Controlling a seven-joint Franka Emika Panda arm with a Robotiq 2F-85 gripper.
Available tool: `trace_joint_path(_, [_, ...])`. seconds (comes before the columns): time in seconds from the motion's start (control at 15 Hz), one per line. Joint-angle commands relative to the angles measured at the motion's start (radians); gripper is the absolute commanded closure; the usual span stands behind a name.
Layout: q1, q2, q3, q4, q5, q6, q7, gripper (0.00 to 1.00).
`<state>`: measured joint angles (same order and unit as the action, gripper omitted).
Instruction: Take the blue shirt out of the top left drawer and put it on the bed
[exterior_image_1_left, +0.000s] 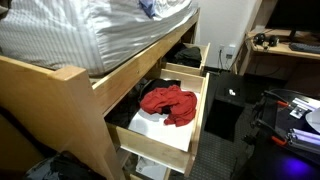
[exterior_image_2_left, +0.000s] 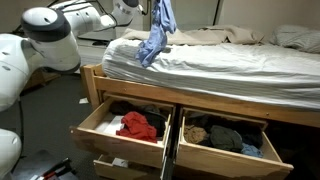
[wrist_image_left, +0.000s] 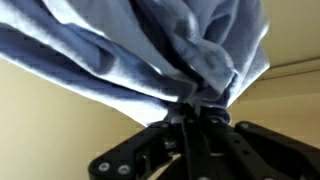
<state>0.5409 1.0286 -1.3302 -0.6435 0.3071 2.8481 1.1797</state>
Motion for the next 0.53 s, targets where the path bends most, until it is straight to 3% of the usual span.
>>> trace_joint_path(0.0, [-0.085, -0.066, 0.255, 0.107, 0.097, -0.047, -0.163, 0.99])
trace_joint_path(0.27, [-0.133, -0.136, 0.484, 0.140, 0.216, -0.168, -0.317, 0.99])
trace_joint_path(0.4, [-0.142, -0.184, 0.528, 0.139, 0.241, -0.313, -0.353, 0.99])
trace_joint_path(0.47, [-0.202, -0.215, 0.665, 0.185, 0.091, -0.400, -0.315, 0.99])
